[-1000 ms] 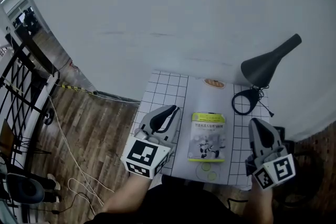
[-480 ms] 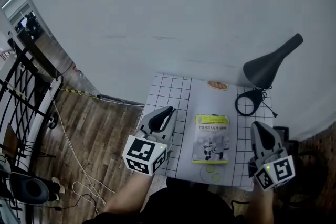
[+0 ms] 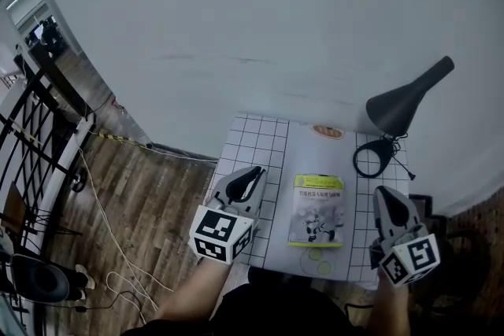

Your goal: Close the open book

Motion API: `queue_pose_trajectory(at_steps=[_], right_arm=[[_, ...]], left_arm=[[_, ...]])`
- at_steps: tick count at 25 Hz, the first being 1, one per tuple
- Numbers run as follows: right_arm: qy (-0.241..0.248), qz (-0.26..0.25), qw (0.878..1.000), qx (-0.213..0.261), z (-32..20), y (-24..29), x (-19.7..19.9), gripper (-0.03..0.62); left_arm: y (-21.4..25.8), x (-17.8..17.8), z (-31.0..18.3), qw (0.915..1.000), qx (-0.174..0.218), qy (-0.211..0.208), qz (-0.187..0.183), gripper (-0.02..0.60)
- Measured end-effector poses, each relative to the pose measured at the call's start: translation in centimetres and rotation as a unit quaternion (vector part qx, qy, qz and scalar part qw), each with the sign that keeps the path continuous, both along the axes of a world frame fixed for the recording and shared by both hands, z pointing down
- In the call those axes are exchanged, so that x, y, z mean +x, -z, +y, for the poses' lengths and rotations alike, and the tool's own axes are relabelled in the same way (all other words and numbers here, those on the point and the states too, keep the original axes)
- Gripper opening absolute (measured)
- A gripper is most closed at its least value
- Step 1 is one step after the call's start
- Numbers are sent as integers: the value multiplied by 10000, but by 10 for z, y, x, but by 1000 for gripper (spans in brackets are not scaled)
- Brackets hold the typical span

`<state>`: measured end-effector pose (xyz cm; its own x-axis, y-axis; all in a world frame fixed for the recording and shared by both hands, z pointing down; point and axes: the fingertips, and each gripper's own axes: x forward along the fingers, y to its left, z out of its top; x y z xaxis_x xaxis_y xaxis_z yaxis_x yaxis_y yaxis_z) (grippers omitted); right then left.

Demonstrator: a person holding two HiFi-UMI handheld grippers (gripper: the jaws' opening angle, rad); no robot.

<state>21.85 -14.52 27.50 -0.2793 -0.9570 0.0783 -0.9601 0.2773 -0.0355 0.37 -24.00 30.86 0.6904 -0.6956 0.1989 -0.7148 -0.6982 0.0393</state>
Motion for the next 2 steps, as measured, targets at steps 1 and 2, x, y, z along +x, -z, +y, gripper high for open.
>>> queue_pose_trajectory(at_steps=[1,2], right_arm=[[8,2,10000,-6,1,0,-1,3],[16,5,10000,-11,1,0,-3,3]], left_arm=[[-1,0,1,10000,-8,-15,-7,40],[-1,0,2,10000,-17,-29,-13,40]])
